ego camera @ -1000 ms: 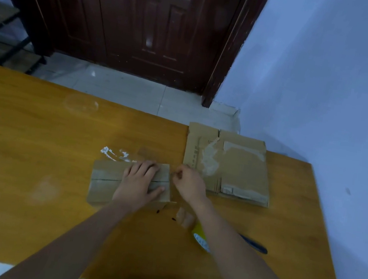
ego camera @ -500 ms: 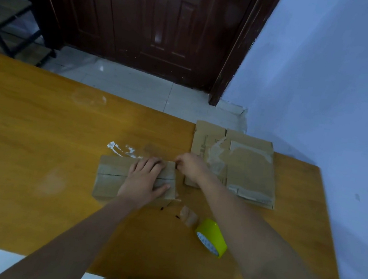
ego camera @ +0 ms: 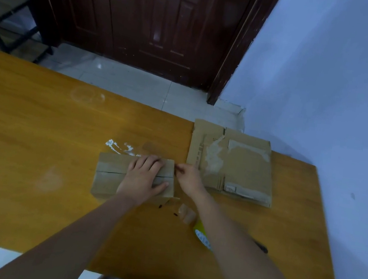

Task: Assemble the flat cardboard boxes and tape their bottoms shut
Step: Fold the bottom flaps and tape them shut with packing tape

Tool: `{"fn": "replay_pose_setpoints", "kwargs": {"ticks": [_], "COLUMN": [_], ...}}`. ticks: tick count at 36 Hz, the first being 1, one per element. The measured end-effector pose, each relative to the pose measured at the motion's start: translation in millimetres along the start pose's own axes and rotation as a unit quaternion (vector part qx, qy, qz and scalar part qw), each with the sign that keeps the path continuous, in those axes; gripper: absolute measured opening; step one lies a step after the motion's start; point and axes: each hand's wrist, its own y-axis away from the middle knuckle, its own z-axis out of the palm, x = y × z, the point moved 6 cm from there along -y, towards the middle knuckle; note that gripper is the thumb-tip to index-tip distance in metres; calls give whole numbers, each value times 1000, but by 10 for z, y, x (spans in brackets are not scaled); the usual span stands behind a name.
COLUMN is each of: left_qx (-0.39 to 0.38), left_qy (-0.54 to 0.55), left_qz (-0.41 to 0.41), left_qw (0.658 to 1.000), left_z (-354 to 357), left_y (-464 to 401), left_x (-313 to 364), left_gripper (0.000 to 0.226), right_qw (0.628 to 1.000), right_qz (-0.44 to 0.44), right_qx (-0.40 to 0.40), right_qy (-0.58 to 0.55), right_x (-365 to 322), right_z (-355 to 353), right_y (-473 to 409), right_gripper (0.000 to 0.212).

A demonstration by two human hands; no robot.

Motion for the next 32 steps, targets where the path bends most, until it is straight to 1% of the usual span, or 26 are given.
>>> {"fn": "replay_pose_setpoints", "kwargs": {"ticks": [7, 9, 12, 15, 18, 20, 26, 27, 30, 32], "left_qx": [-2, 5, 2, 5, 2, 0, -3, -4, -6, -7], "left_qy": [-13, -11, -8, -8, -7, -8, 1, 0, 4, 4], "left_qz": [-1, 2, -2, 1, 1, 1, 1, 1, 2, 1], "left_qw": [1000, 1000, 1000, 1000, 1000, 1000, 1000, 1000, 1000, 1000], "left_z": [2, -12, -19, -23, -35, -43, -49, -48, -50, -47], "left_y": [-8, -2, 0, 4, 8, 9, 23, 24, 24, 21], "left_x": [2, 9, 10, 13, 20, 27, 27, 27, 31, 28], "left_gripper": [70, 68, 67, 66, 66, 67, 68, 69, 69, 70], "right_qw": [997, 998, 999, 999, 998, 996, 984, 981, 965, 960], "right_qz": [23, 24, 26, 9, -23, -45, -69, -72, -79, -83], "right_qx": [-77, -64, -14, -20, -47, -39, -28, -26, -28, -21], "right_qy": [0, -5, -30, -33, 18, 59, 160, 177, 248, 267], "right_x": [173, 224, 272, 283, 259, 224, 171, 172, 165, 161], "right_z": [91, 54, -29, 0, 103, 133, 152, 156, 173, 175], "right_y": [197, 275, 409, 528, 605, 631, 727, 730, 744, 751], "right_gripper": [33, 36, 41, 43, 46, 45, 38, 35, 15, 16]}}
